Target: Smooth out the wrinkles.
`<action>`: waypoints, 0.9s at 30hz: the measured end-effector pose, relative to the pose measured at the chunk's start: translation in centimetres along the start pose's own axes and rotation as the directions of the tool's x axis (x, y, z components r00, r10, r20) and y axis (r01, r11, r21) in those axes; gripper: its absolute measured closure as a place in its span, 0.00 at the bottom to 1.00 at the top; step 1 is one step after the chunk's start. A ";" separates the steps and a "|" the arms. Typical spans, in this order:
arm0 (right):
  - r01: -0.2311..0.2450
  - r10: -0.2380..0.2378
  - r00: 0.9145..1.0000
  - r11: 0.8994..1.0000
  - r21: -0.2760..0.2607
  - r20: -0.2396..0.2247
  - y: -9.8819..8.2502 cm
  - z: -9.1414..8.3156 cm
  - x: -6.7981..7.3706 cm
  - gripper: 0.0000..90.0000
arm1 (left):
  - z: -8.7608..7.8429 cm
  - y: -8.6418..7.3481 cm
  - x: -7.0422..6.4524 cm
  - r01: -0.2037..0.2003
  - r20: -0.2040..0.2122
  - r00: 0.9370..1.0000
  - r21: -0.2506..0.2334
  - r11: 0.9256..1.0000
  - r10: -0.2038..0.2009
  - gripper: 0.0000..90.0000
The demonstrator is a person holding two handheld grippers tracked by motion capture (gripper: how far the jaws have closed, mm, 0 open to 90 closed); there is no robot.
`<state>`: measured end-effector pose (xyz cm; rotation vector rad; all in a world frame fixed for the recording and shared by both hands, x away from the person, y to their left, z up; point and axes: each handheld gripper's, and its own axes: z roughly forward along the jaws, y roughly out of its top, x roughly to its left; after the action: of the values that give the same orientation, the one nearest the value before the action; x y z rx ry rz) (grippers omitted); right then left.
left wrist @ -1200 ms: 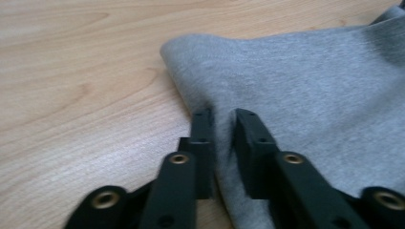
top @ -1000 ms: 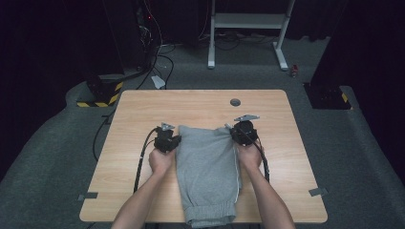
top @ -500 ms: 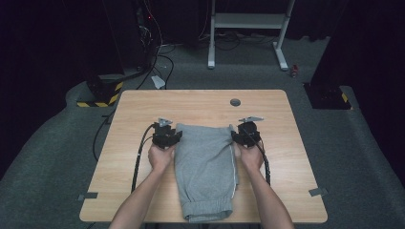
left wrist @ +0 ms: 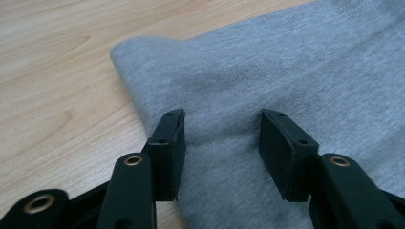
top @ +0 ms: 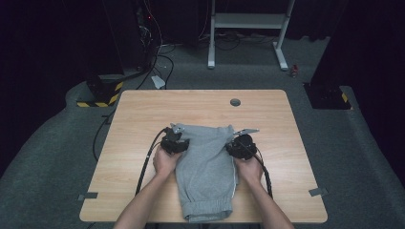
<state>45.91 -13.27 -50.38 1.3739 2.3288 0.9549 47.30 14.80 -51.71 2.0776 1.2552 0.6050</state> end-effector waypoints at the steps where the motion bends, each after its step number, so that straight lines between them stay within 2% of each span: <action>1: 0.017 -0.017 1.000 1.000 0.006 0.014 -0.1 0.1 0.1 0.92 | 0.0 0.0 0.1 -0.002 0.000 1.000 0.000 1.000 0.002 0.54; 3: 0.038 -0.038 0.999 0.999 0.002 0.036 -0.4 -0.2 -0.1 0.95 | 0.1 -0.1 0.5 0.023 0.002 1.000 -0.002 1.000 -0.023 0.52; 5: 0.034 -0.034 0.999 0.999 -0.010 0.043 -0.8 -1.0 -0.4 0.95 | 0.3 -0.1 1.0 0.039 0.004 0.999 -0.006 0.999 -0.039 0.51; 8: 0.002 -0.002 0.999 1.000 -0.014 0.041 -1.8 -1.9 -1.1 0.93 | 0.6 0.1 1.2 0.037 -0.007 0.999 -0.011 0.999 -0.037 0.48; 10: -0.009 0.009 0.999 1.000 0.009 0.037 -2.3 -1.7 -1.5 0.87 | 0.8 0.5 1.3 0.068 0.007 0.998 0.013 0.998 -0.068 0.46; 12: -0.005 0.005 0.999 1.000 0.007 0.044 -2.4 -1.8 -1.2 0.83 | 0.6 0.9 1.1 0.050 0.006 0.999 0.036 0.998 -0.050 0.46; 13: 0.004 -0.003 0.999 1.000 -0.005 0.051 -2.3 -2.0 -1.0 0.81 | 0.3 1.0 0.9 0.029 0.009 1.000 0.027 0.999 -0.030 0.46; 15: 0.021 -0.017 0.998 0.999 -0.050 0.064 -2.0 -2.6 -0.6 0.77 | -0.6 0.9 0.1 -0.001 0.043 0.999 -0.002 1.000 0.001 0.46; 17: 0.034 -0.029 0.997 0.996 -0.082 0.066 -1.5 -2.9 -0.3 0.76 | -1.2 0.8 -0.5 -0.014 0.076 0.997 -0.013 1.000 0.015 0.47; 21: 0.003 0.002 0.999 0.993 -0.114 0.043 -0.1 -2.1 -0.2 0.73 | -1.3 0.1 -1.6 -0.037 0.122 0.992 0.007 0.999 0.036 0.47; 23: 0.020 -0.019 1.000 0.996 -0.088 0.021 0.3 -1.2 0.2 0.73 | -0.9 -0.4 -1.8 -0.031 0.139 0.990 0.023 0.999 0.028 0.46; 25: 0.034 -0.034 0.999 0.999 -0.034 0.007 0.1 -0.3 0.7 0.74 | -1.0 -0.9 -1.8 -0.005 0.142 0.990 -0.004 1.000 0.005 0.46; 27: 0.052 -0.052 0.999 0.999 0.002 0.016 -0.7 0.2 1.1 0.74 | -1.3 -1.3 -2.0 -0.012 0.143 0.990 -0.013 1.000 0.014 0.46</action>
<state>45.00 -12.52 -50.92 1.3095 2.3421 0.9244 44.80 13.81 -51.88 2.0818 1.1545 0.4592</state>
